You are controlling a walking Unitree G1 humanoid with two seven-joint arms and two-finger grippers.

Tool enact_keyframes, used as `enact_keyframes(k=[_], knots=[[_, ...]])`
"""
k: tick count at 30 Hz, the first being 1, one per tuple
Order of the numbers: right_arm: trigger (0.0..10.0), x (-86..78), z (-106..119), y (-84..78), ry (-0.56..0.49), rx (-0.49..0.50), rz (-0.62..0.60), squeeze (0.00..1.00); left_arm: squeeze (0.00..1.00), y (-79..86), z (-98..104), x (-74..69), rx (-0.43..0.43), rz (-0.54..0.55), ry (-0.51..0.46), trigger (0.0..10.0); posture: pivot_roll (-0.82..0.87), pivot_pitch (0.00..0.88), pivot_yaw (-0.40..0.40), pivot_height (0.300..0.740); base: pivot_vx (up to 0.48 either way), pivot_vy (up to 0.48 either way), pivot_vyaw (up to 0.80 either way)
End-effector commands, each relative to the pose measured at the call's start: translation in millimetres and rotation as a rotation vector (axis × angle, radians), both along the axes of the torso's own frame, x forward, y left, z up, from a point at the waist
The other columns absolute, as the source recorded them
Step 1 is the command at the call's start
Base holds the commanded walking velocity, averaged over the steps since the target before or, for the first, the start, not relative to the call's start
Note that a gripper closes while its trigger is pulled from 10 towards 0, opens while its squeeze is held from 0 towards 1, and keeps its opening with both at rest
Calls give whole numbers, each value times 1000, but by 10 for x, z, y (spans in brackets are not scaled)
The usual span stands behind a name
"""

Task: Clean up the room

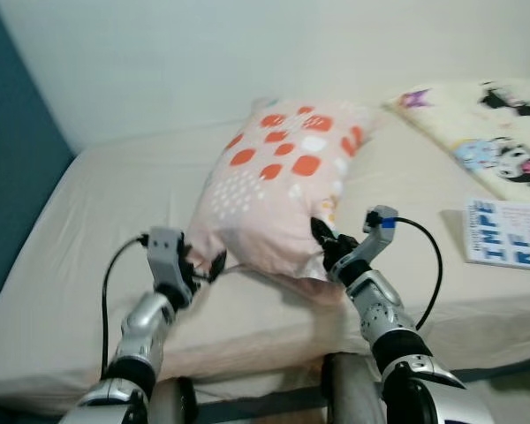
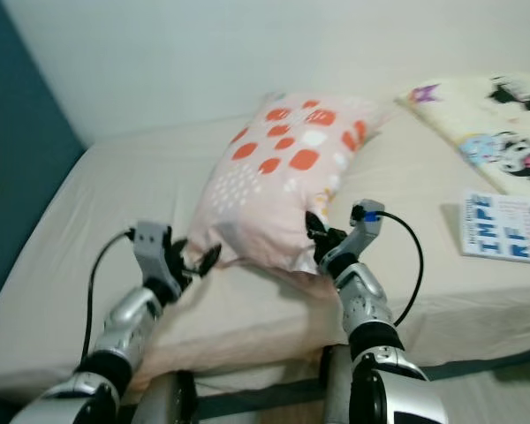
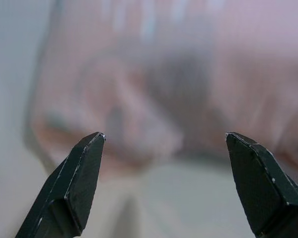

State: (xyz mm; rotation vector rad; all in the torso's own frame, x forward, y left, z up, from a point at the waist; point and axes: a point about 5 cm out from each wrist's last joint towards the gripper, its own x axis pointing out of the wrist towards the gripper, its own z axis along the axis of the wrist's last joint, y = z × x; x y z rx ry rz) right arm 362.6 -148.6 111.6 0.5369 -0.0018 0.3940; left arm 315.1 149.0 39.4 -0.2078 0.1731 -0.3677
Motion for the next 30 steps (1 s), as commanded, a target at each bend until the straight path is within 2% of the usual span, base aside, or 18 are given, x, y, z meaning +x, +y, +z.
enact_keyframes(k=[1,10,14,15,22,25,26,27,30], knots=[[0,-30,-4,147,-18,15,67,0,0,71,-138,-100,9,27,60,10000,-62,2,42,587,0,0,0],[0,-1,62,194,-36,30,87,0,0,261,-246,-185,44,97,119,10000,-49,0,37,622,0,0,0],[0,24,136,198,-59,39,87,0,0,371,-386,-299,80,148,202,10000,-53,0,38,637,0,0,0],[0,30,177,208,-75,41,91,0,0,416,-494,-400,93,174,263,10000,-56,0,40,647,0,0,0],[0,38,214,223,-89,46,99,0,0,450,-606,-514,109,197,328,10000,-61,0,40,662,0,0,0],[0,38,240,301,-102,46,133,0,0,531,-821,-775,145,241,459,10000,-64,0,39,676,0,0,0],[0,35,237,322,-101,43,141,0,0,552,-864,-835,153,249,487,10000,-64,0,39,681,0,0,0],[0,35,237,322,-101,43,141,0,0,552,-864,-835,153,249,487,10000,-64,0,39,681,0,0,0],[0,15,214,381,-98,32,166,0,0,646,-980,-1025,173,290,567,10000,-64,0,38,696,0,0,0]])
